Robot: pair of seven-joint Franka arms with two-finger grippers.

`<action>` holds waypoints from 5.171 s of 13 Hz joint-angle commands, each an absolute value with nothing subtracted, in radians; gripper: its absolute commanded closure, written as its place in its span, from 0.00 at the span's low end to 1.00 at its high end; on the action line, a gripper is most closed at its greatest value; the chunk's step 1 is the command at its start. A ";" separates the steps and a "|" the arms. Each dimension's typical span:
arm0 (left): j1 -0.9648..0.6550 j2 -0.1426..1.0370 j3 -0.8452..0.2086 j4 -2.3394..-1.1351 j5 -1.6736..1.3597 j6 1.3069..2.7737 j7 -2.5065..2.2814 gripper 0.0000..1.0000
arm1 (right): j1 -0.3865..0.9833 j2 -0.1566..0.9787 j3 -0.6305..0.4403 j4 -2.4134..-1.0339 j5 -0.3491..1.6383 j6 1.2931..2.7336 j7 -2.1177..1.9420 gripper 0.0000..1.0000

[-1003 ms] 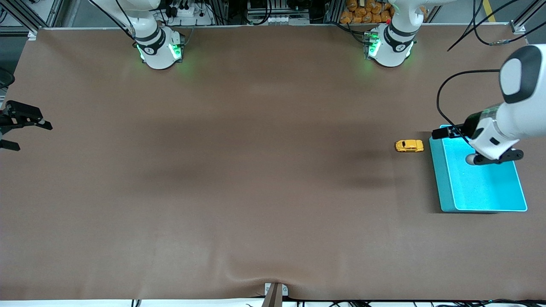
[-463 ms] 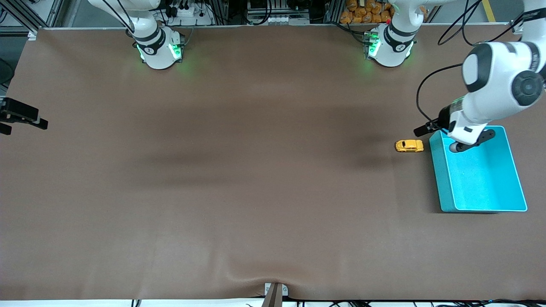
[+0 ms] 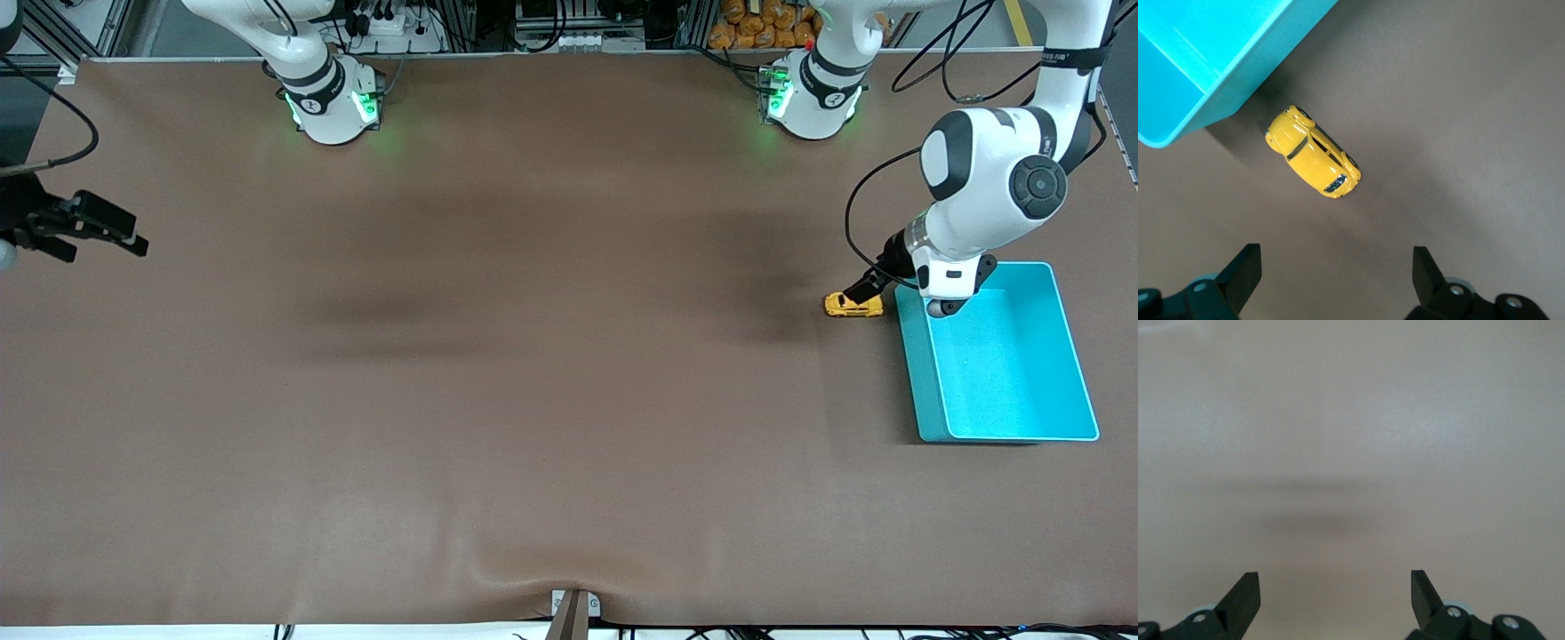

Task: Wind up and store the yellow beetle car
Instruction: 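Close the left gripper around the yellow car, then lift the yellow car with the left gripper over the blue bin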

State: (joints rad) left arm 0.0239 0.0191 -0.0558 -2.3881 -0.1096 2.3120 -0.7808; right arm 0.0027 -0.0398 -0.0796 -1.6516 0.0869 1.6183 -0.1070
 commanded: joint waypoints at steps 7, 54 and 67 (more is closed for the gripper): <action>0.029 0.149 -0.057 -2.499 -0.143 2.717 -1.100 0.00 | 0.009 -0.029 -0.086 -1.565 0.037 1.560 -0.084 0.00; 0.406 0.383 -0.137 -1.827 0.046 2.157 0.079 1.00 | -0.008 0.017 -0.087 -1.543 0.051 1.571 -0.077 0.00; 0.459 0.532 -0.137 -1.832 0.258 2.287 0.207 1.00 | 0.014 0.014 -0.084 -1.542 0.031 1.565 -0.031 0.00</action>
State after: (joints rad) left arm 0.4523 0.5142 -0.1294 -1.8413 0.2338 2.2768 0.2063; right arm 0.0068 0.0064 -0.0824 -1.5638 0.0449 1.5814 -0.0480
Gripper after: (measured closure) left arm 0.542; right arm 0.000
